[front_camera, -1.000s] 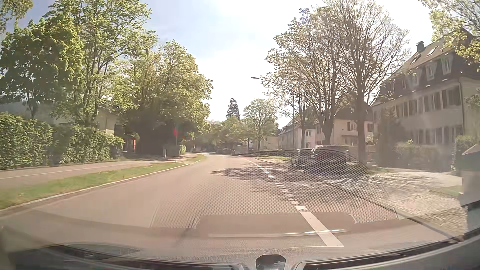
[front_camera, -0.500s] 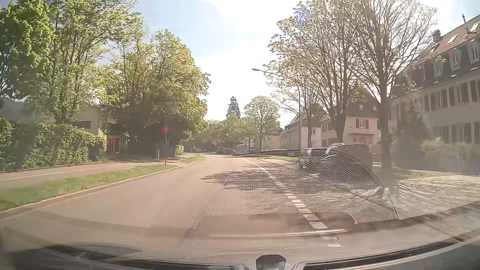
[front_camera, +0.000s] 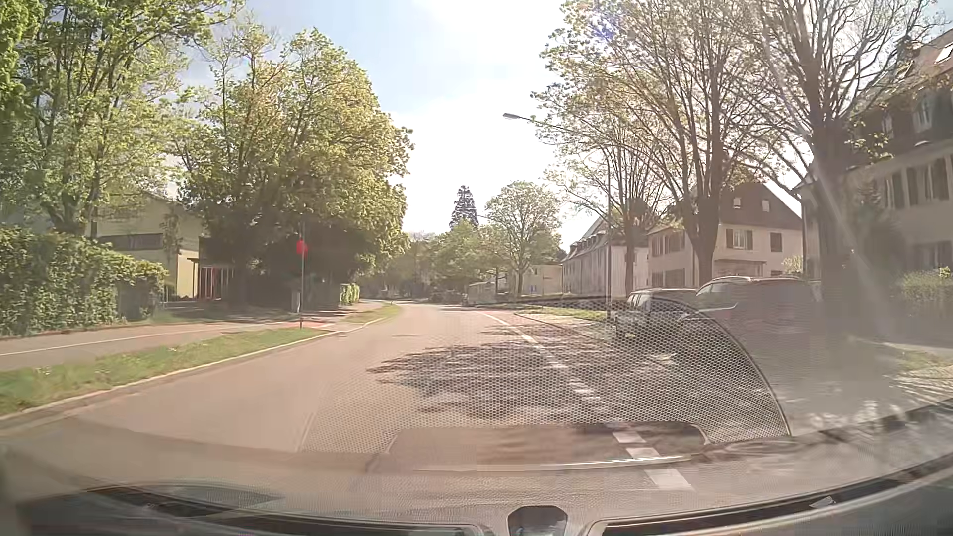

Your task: Follow the waypoints while adhering to traffic rules and regulations

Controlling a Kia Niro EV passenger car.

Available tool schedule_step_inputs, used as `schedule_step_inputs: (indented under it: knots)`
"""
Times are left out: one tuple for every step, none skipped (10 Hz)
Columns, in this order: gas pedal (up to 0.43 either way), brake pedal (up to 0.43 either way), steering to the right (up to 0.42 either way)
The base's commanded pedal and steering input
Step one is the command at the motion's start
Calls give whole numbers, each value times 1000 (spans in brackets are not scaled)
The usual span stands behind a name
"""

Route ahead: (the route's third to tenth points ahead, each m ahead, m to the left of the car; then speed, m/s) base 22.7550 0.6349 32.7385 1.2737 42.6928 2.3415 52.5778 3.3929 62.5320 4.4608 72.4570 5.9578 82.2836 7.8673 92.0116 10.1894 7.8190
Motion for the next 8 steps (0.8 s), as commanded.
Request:
schedule_step_inputs:
  knots:
    - [39,0,-1]
    - [39,0,-1]
    - [39,0,-1]
    - [39,0,-1]
    - [39,0,-1]
    - [39,0,-1]
    - [39,0,-2]
    - [39,0,-2]
